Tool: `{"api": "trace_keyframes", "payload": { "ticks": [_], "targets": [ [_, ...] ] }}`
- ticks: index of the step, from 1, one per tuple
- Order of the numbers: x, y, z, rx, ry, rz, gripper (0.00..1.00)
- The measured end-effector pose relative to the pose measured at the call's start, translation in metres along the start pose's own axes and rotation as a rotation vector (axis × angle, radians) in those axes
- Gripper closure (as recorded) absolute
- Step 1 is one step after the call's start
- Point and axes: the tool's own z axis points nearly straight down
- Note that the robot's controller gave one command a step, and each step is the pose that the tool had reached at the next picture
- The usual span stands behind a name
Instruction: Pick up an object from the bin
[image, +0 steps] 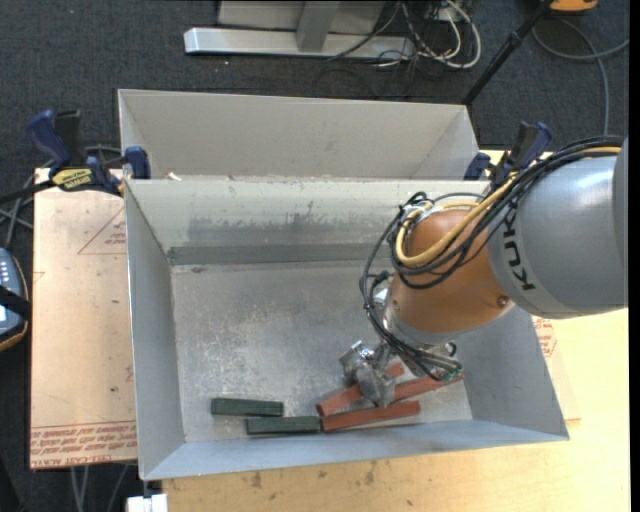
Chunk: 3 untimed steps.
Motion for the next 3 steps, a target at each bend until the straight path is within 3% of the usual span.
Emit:
{"api": "trace_keyframes", "payload": {
  "ticks": [3],
  "targets": [
    [0.000,0.001,-0.035,-0.001,0.001,0.001,1.00]
  ]
}}
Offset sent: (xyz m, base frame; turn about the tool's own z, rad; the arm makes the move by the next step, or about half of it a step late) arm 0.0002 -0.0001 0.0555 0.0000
